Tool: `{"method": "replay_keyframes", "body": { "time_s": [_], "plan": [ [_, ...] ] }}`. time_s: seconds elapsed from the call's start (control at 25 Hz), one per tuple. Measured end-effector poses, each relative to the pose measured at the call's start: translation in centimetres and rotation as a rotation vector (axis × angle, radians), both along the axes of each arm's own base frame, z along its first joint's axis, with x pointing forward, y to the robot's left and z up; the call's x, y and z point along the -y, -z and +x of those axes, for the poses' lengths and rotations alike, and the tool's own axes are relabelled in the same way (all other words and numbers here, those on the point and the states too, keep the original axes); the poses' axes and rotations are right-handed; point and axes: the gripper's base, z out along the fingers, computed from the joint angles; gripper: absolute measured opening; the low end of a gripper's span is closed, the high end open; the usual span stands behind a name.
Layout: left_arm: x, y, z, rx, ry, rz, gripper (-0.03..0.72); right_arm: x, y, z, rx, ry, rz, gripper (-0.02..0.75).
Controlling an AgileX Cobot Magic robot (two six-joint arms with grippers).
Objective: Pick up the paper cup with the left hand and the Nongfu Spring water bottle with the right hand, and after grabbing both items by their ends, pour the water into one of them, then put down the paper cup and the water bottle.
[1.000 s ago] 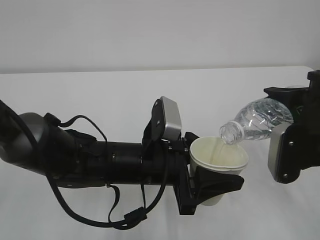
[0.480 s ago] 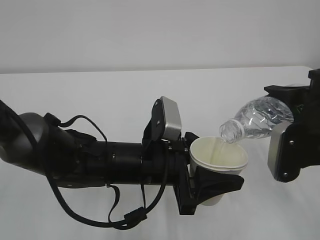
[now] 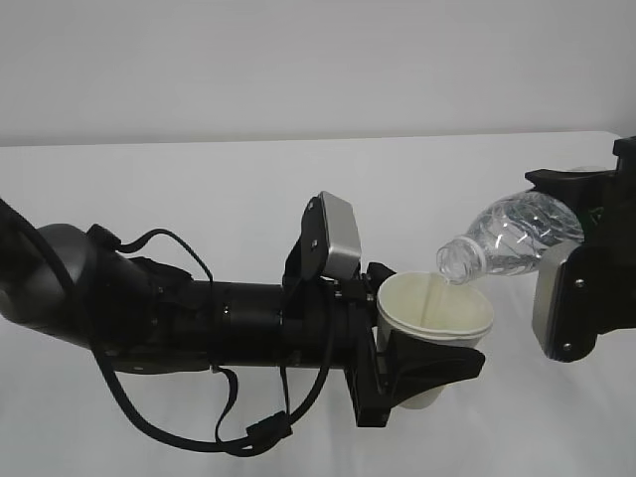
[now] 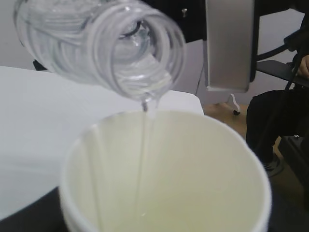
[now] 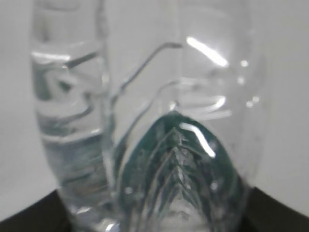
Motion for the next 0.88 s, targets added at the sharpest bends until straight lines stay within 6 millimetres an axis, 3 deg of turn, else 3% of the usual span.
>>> {"method": "replay_keyframes", "body": {
  "time_s": [0.88],
  "plan": [
    [0.0, 0.01, 0.02, -0.003, -0.003, 0.001, 0.47, 0.0, 0.0, 0.0, 0.005, -0.004, -0.016, 0.421]
  ]
}}
